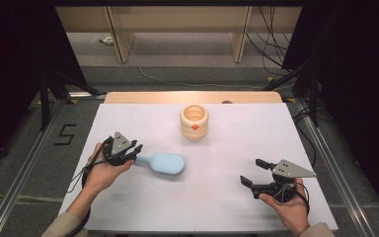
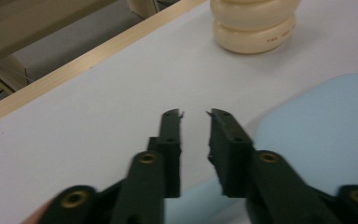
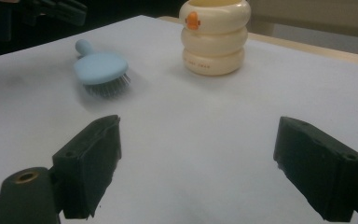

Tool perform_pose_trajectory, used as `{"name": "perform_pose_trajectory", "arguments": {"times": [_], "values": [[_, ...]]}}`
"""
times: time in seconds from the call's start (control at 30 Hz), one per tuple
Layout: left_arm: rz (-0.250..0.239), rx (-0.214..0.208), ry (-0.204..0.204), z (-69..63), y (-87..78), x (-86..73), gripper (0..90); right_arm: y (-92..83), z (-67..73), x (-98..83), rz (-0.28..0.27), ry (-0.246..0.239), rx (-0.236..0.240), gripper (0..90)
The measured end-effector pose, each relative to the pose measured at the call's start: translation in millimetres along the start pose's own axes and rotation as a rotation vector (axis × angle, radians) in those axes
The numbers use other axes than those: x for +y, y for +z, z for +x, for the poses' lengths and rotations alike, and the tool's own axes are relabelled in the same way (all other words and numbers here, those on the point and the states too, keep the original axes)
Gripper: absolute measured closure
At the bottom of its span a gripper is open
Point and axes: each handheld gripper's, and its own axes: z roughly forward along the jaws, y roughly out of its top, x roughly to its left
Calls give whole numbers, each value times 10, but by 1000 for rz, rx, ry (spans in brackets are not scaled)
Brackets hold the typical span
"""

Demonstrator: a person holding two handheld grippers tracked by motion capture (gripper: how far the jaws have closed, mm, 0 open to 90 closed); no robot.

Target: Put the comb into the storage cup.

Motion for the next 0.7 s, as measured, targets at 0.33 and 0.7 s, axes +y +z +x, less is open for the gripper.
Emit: {"name": "perform_pose_trajectory", "arguments": {"times": [0.33,0.7], "values": [[191,21,-2,195,436,51,898,7,2,-5,9,3,7,158],[286,20,15,215,590,83,898,14,2,-7,22,-4,5,158]]}}
